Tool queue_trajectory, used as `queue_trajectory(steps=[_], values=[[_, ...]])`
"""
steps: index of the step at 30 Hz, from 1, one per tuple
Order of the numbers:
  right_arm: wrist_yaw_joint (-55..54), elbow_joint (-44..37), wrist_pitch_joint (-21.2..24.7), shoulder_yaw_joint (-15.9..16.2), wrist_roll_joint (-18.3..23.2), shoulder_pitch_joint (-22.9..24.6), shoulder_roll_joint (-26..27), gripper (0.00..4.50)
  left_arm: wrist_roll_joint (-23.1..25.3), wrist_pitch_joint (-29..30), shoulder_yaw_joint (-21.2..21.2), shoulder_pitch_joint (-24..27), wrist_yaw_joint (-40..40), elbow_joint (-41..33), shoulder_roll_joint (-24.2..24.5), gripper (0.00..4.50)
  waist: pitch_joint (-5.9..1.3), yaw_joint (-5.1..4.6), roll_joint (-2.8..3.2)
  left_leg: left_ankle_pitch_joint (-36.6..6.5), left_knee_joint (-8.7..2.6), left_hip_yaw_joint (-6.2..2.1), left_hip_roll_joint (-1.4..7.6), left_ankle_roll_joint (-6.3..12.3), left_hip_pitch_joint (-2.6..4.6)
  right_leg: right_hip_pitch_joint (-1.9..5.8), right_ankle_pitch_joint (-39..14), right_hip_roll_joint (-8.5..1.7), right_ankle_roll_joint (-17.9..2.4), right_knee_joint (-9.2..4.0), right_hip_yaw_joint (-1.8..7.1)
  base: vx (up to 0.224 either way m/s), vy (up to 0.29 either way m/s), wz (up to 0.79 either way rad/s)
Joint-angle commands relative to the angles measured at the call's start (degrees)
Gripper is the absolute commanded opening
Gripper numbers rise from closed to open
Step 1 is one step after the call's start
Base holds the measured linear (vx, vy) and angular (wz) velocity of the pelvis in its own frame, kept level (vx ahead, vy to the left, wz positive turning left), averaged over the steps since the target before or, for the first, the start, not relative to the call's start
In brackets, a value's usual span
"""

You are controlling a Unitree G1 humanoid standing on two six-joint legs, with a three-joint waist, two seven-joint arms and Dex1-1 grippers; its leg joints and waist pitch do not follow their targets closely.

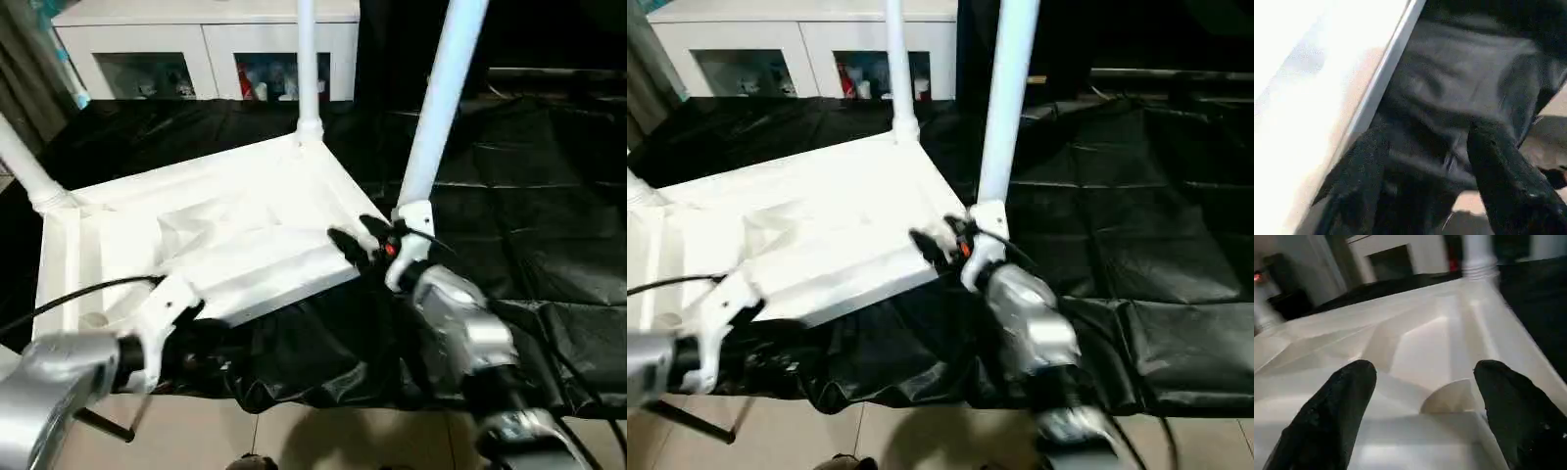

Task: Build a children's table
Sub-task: Rotate table base

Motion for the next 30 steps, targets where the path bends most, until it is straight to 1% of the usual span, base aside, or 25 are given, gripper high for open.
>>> queue_trajectory(steps=[1,2,3,4,5,6,7,8,10,11,12,14,17,18,19,21,22,23,24,25,26,27,28,29,30], values=[[-5.1,4.6,-2.7,-5.0,1.7,-2.7,0.1,3.7,3.5,-1.3,1.5,0.8,3.8,-0.5,-1.7,3.28,-2.5,-0.36,0.5,-20.7,-5.37,-1.15,2.01,-1.43,1.94,1.18,-18.6,-2.21,-9.8,-4.49,2.42,0.0,0.0,0.0],[-5.8,5.5,-3.2,-5.5,1.8,-3.2,0.0,3.7,4.2,-2.1,1.6,0.8,4.5,-0.1,-2.0,3.56,-2.4,-0.4,0.48,-20.7,-5.35,-1.14,2.1,-1.51,2.05,1.12,-17.9,-2.3,-10.1,-4.54,2.49,0.0,0.0,0.0],[-7.9,8.4,-4.8,-7.2,2.2,-5.0,-0.4,3.7,6.4,-4.4,1.9,0.3,6.7,1.2,-2.9,3.6,-2.48,-0.2,0.55,-20.4,-5.24,-1.02,2.02,-1.59,2.09,1.07,-17.4,-2.26,-10.1,-4.51,2.48,0.0,0.0,0.0],[-8.4,9.3,-5.3,-7.7,2.3,-5.5,-0.6,3.7,7.0,-5.0,2.0,0.1,7.4,1.6,-3.1,3.6,-2.47,-0.19,0.53,-20.3,-5.23,-1.0,2.04,-1.58,2.09,1.1,-16.9,-2.22,-10.2,-4.45,2.48,0.0,0.0,0.0],[-9.7,11.3,-6.0,-9.3,3.1,-6.8,-1.2,3.7,7.2,-5.6,2.5,-0.5,8.5,1.9,-3.6,3.64,-2.12,0.12,0.24,-20.3,-5.23,-0.88,1.98,-1.43,2.09,1.0,-16.7,-2.21,-10.1,-4.39,2.55,0.0,0.0,0.0],[-10.0,11.7,-6.2,-9.6,3.3,-7.1,-1.4,3.7,7.1,-5.6,2.6,-0.6,8.8,1.8,-3.7,3.64,-2.12,0.12,0.24,-20.3,-5.23,-0.88,1.98,-1.43,2.09,1.0,-16.7,-2.21,-10.1,-4.39,2.55,0.0,0.0,0.0],[-10.4,12.6,-6.7,-10.1,3.5,-7.6,-1.8,3.7,6.9,-5.8,2.7,-0.8,9.4,1.8,-3.7,3.96,-2.14,0.39,0.2,-19.8,-5.11,-0.73,1.96,-1.45,2.43,0.8,-15.7,-2.09,-10.1,-4.38,2.58,0.0,0.0,0.0],[-11.6,15.6,-8.3,-11.0,3.2,-9.3,-3.5,3.7,6.7,-6.2,2.5,-1.0,11.0,1.7,-3.3,4.03,-1.99,0.54,-0.06,-19.3,-5.06,-0.53,1.94,-1.25,2.48,0.73,-15.0,-1.97,-10.3,-4.36,2.57,0.0,0.0,0.0],[-12.0,16.8,-9.0,-11.2,2.9,-10.0,-4.0,3.7,6.6,-6.3,2.3,-1.0,11.5,1.7,-3.0,4.02,-2.05,0.61,-0.13,-18.4,-4.98,-0.45,1.9,-0.95,2.47,0.85,-14.7,-1.96,-10.3,-4.28,2.64,0.0,0.0,0.0],[-12.5,19.2,-10.2,-12.1,2.8,-11.6,-5.6,3.7,7.4,-7.2,1.2,-0.7,11.8,2.2,-2.5,4.05,-2.21,0.72,-0.18,-15.9,-4.81,-0.39,1.91,-0.21,2.22,0.96,-13.1,-1.82,-10.3,-4.06,2.64,0.0,0.0,0.0],[-12.6,19.6,-10.4,-12.2,2.7,-11.8,-5.8,3.7,7.5,-7.3,1.2,-0.6,11.8,2.3,-2.6,4.2,-2.21,0.72,-0.18,-15.9,-4.81,-0.39,1.91,-0.21,2.22,0.96,-13.1,-1.82,-10.3,-4.06,2.64,0.0,0.0,0.0],[-12.8,22.3,-12.0,-13.2,2.7,-13.5,-7.6,3.7,8.7,-8.6,0.4,-0.4,11.9,2.9,-3.1,4.47,-2.46,0.68,-0.22,-12.3,-4.59,-0.5,1.77,0.92,1.57,1.49,-9.4,-1.78,-10.9,-3.46,2.46,0.0,0.0,0.0],[-12.7,26.2,-13.8,-14.4,2.9,-15.8,-11.5,3.7,8.4,-9.9,0.3,-0.2,12.9,3.3,-4.2,4.45,-2.83,0.65,-0.24,-9.5,-4.04,-0.37,1.54,2.48,1.25,1.87,-4.6,-1.71,-12.4,-2.94,2.33,0.0,0.0,0.0],[-12.6,26.6,-14.0,-14.5,2.9,-16.0,-12.0,3.7,8.4,-10.0,0.3,-0.1,13.0,3.4,-4.3,4.45,-2.9,0.76,-0.1,-8.9,-3.94,-0.42,1.47,2.9,1.17,2.01,-3.8,-1.78,-12.7,-2.84,2.31,0.0,0.0,0.0],[-11.5,27.7,-14.5,-14.2,2.1,-16.4,-14.0,3.7,7.2,-11.4,1.0,1.0,12.6,3.2,-4.6,4.45,-3.0,0.65,0.03,-8.2,-3.7,-0.4,1.4,3.86,0.94,2.19,-2.3,-1.7,-13.5,-2.7,2.16,0.0,0.0,0.0],[-10.2,28.8,-15.1,-13.7,1.1,-16.8,-15.8,3.7,5.8,-12.7,2.2,2.3,12.4,3.0,-5.4,4.45,-3.17,0.79,-0.02,-7.2,-3.38,-0.31,1.37,4.75,0.87,2.29,-0.9,-1.75,-14.4,-2.57,2.16,0.0,0.0,0.0],[-8.9,29.0,-15.3,-13.3,0.7,-16.9,-16.6,3.7,5.0,-14.1,3.4,3.6,12.1,2.8,-6.0,4.45,-3.11,0.69,-0.13,-7.2,-3.39,-0.26,1.37,5.1,0.75,2.34,-0.8,-1.74,-14.7,-2.64,2.14,0.0,0.0,0.0],[-6.8,29.5,-15.9,-12.9,0.1,-17.1,-17.7,3.7,3.8,-16.5,5.4,5.8,11.6,2.6,-7.2,4.45,-3.09,0.59,0.18,-7.7,-3.32,-0.23,1.42,5.36,0.65,2.37,-1.0,-1.68,-15.1,-2.84,2.0,0.0,0.0,0.0],[-4.7,29.5,-16.1,-12.6,0.0,-17.1,-18.3,3.7,3.0,-18.9,7.1,8.0,11.0,2.4,-8.2,4.45,-3.17,0.6,-0.01,-7.8,-3.23,-0.27,1.41,5.57,0.55,2.54,-1.1,-1.75,-15.3,-2.79,1.95,0.0,0.0,0.0],[-2.2,28.6,-15.9,-12.5,0.4,-16.8,-18.5,3.7,1.9,-21.9,8.8,10.8,10.2,2.0,-9.4,4.45,-3.31,0.75,0.74,-9.2,-3.25,-0.36,1.53,5.75,0.6,2.62,-2.6,-1.87,-15.5,-2.93,1.83,0.0,0.0,0.0],[-1.2,28.4,-16.0,-12.5,0.7,-16.7,-18.6,3.7,1.5,-23.2,9.3,12.0,9.8,2.0,-9.9,4.45,-3.08,0.58,0.27,-10.5,-3.38,-0.32,1.7,5.94,0.52,2.61,-4.1,-1.82,-15.4,-3.23,1.83,0.0,0.0,0.0],[0.7,27.5,-16.0,-12.2,0.9,-16.1,-18.4,3.7,0.4,-25.0,10.5,13.9,9.3,1.6,-11.1,4.45,-2.87,0.72,0.59,-12.7,-3.56,-0.3,1.87,5.88,0.68,2.35,-7.0,-1.82,-15.2,-3.51,1.86,0.0,0.0,0.0],[3.3,25.1,-16.3,-11.0,0.7,-14.4,-17.8,3.7,-1.1,-27.3,12.1,16.4,8.9,1.2,-12.8,4.45,-2.75,0.72,0.69,-13.8,-3.6,-0.25,1.86,5.71,0.64,2.32,-8.3,-1.88,-15.2,-3.63,1.89,0.0,0.0,0.0],[3.8,24.6,-16.4,-10.6,0.6,-14.0,-17.7,3.7,-1.4,-27.9,12.5,16.9,8.9,1.1,-13.2,4.45,-2.52,0.71,0.49,-15.5,-3.94,-0.33,2.07,5.17,0.48,2.33,-10.7,-1.9,-14.3,-3.87,1.92,0.0,0.0,0.0],[5.6,22.1,-16.6,-9.2,0.3,-12.0,-17.0,3.7,-2.9,-30.5,14.3,18.4,9.3,1.0,-15.2,4.45,-2.25,0.87,0.67,-18.0,-4.14,-0.31,2.17,4.46,0.93,1.88,-13.8,-1.85,-13.6,-4.22,2.03,0.0,0.0,0.0]])
